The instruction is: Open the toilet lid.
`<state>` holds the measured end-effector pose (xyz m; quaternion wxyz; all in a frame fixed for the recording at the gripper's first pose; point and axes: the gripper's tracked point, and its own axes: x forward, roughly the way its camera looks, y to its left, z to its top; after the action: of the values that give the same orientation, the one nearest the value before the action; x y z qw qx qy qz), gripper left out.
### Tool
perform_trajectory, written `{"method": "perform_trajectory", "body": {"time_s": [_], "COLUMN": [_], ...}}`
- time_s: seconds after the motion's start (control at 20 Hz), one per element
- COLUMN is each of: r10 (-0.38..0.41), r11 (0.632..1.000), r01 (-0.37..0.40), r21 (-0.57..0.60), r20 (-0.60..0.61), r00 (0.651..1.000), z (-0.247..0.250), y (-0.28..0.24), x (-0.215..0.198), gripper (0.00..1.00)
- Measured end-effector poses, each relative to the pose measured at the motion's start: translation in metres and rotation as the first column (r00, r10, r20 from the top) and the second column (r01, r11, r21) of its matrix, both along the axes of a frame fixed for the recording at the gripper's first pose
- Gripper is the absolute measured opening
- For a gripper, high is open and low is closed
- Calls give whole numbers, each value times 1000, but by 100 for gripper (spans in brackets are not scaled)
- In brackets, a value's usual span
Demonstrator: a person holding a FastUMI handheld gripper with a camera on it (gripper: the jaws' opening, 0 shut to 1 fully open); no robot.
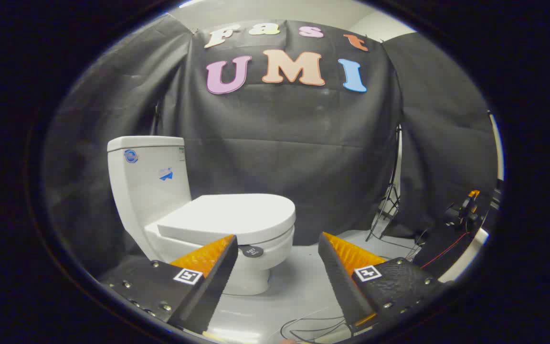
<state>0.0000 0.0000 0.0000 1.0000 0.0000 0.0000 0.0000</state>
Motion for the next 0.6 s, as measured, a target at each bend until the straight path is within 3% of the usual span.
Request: {"method": "perform_trajectory", "body": {"time_s": [0.6], "r10": [-6], "r11": [998], "r01": [7], "r21": [55], "r20": [-20], "r00": [1000], "z": [-8], "y": [-7], "x": [15], "gripper": [100]}}
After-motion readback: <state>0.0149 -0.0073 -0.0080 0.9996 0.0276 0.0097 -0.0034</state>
